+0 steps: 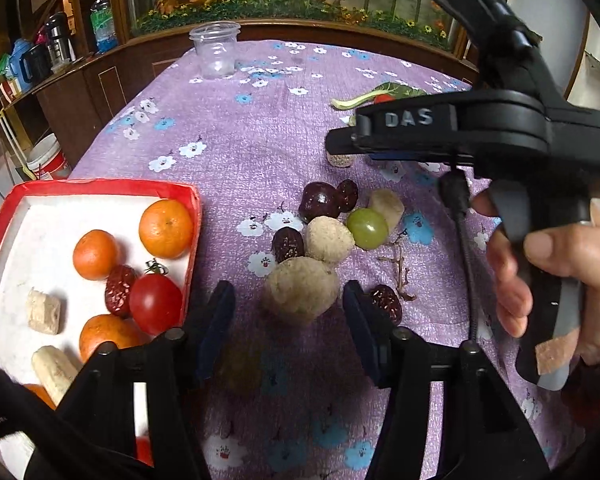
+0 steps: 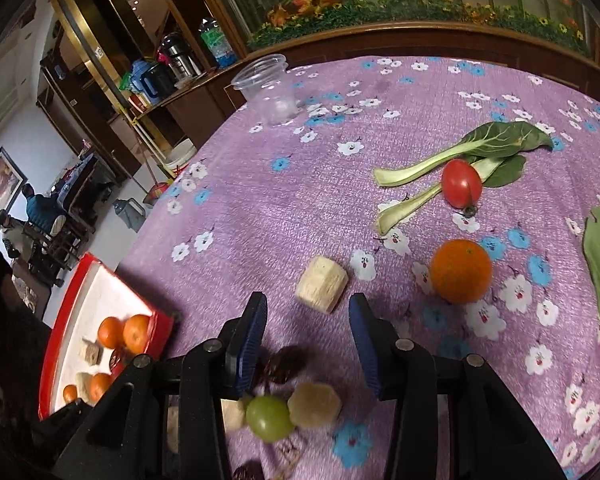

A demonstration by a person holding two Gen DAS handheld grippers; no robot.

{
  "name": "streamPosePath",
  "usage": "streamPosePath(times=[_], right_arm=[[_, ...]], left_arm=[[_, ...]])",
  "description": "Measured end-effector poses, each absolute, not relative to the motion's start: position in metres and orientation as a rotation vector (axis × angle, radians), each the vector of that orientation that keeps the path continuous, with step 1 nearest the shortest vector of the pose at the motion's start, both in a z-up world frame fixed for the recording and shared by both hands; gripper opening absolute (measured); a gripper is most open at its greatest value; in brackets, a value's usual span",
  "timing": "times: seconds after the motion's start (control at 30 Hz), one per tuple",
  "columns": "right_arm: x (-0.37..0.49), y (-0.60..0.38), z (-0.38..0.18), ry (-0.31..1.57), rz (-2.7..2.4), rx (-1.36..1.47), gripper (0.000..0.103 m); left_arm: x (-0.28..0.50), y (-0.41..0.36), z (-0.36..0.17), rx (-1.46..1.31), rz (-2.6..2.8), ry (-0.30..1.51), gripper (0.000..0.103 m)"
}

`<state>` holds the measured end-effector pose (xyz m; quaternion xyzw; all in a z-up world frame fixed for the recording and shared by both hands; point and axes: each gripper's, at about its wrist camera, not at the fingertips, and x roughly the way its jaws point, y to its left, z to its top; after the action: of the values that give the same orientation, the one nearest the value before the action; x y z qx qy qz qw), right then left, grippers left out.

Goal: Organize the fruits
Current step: 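Grasp the round beige lump with the left gripper while the right gripper grasps a beige yam cube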

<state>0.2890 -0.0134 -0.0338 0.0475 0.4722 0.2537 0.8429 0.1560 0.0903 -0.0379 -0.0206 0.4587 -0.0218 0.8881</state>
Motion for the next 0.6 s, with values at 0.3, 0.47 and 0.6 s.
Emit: streamPosePath(times=[0.3,0.47,0.6], right_arm=[[0.301,-0.003,-0.046,1.009,0.501,0.063,0.028],[0.297,-0.006,-0.046,1.002,0.508,0.073,0.027],[0.286,-0.011,-0.042,0.994,0.517,0.066,0.027]], left_arm=[[0.157,0.088,-0.039,-0.041,-0.070,0.960,0.038],[0.153,0.087,-0.039,-0.047,-0.073,0.949,0.038],[0.148,0.088,-0.039,-0.055,-0.075,0.946,0.038]])
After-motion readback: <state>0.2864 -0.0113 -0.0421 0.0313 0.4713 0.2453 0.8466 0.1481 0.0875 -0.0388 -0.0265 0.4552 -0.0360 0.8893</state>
